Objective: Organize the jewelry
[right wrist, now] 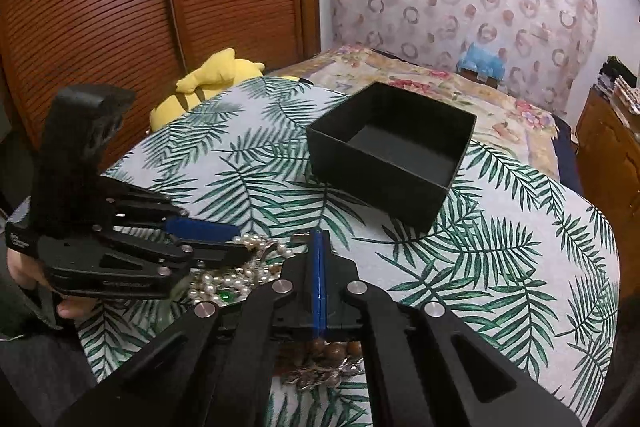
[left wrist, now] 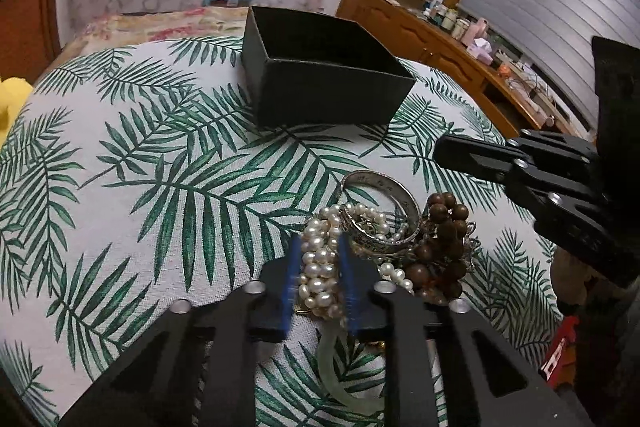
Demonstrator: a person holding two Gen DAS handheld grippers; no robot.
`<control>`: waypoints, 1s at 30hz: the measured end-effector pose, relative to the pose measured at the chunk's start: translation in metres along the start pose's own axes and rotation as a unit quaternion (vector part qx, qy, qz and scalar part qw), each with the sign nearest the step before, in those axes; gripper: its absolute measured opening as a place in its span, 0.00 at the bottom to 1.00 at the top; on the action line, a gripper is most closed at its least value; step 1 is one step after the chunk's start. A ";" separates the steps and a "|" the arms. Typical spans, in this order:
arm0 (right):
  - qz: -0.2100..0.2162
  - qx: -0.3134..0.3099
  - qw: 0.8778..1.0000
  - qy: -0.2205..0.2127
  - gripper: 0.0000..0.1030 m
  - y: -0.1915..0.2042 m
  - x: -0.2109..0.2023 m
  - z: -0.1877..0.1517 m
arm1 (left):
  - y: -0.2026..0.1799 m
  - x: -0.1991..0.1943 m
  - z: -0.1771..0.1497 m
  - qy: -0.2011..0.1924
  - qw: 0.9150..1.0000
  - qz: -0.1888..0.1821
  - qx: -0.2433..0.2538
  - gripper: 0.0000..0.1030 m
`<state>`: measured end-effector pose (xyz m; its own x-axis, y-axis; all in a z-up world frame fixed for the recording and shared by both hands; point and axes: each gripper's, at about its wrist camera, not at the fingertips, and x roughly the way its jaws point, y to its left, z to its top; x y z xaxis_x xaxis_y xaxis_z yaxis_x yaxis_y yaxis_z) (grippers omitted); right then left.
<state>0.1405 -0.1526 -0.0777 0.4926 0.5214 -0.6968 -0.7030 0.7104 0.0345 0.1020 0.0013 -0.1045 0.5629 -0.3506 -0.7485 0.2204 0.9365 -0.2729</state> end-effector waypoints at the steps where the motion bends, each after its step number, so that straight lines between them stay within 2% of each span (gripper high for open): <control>1: 0.000 0.000 1.000 0.004 0.01 0.000 0.004 0.000 | -0.001 0.000 0.000 -0.001 1.000 0.001 0.003 0.11; 3: -0.005 0.006 1.000 0.013 0.02 -0.003 0.012 0.000 | -0.002 -0.004 0.001 -0.008 1.000 0.000 0.005 0.11; 7: 0.003 0.013 0.999 0.035 0.15 -0.008 0.029 -0.001 | -0.004 -0.020 0.004 -0.029 1.000 -0.004 0.010 0.11; 8: 0.003 0.014 0.999 0.037 0.15 -0.009 0.031 -0.002 | -0.003 -0.023 0.004 -0.033 0.999 -0.005 0.010 0.11; 12: 0.009 0.013 0.998 0.053 0.15 -0.008 0.040 -0.003 | -0.006 -0.040 0.009 -0.056 0.998 -0.004 0.016 0.11; 17: -0.006 0.001 0.996 0.083 0.15 -0.006 0.055 0.001 | -0.014 -0.051 0.017 -0.071 0.997 -0.003 0.027 0.11; 18: -0.007 0.000 0.996 0.091 0.14 -0.006 0.059 0.002 | -0.015 -0.053 0.017 -0.072 0.997 -0.002 0.029 0.11; 19: -0.005 -0.003 0.995 0.095 0.07 -0.005 0.061 0.002 | -0.016 -0.054 0.019 -0.075 0.997 0.000 0.031 0.11; 24: -0.005 -0.004 0.997 0.078 0.05 -0.006 0.053 0.003 | -0.016 -0.065 0.026 -0.087 0.996 -0.003 0.033 0.10; 25: -0.006 -0.001 0.998 0.070 0.05 -0.007 0.049 0.004 | -0.017 -0.067 0.026 -0.089 0.995 -0.003 0.033 0.09; 26: -0.008 0.000 0.998 0.066 0.05 -0.008 0.046 0.005 | -0.017 -0.070 0.029 -0.094 0.995 -0.005 0.034 0.00; 30: -0.018 0.001 0.999 0.041 0.04 -0.012 0.029 0.013 | -0.019 -0.085 0.040 -0.113 0.993 -0.006 0.039 0.00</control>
<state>0.1702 -0.1396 -0.0890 0.4734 0.4553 -0.7540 -0.6852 0.7283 0.0096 0.0819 0.0124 -0.0119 0.7219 -0.3639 -0.5885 0.2842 0.9314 -0.2273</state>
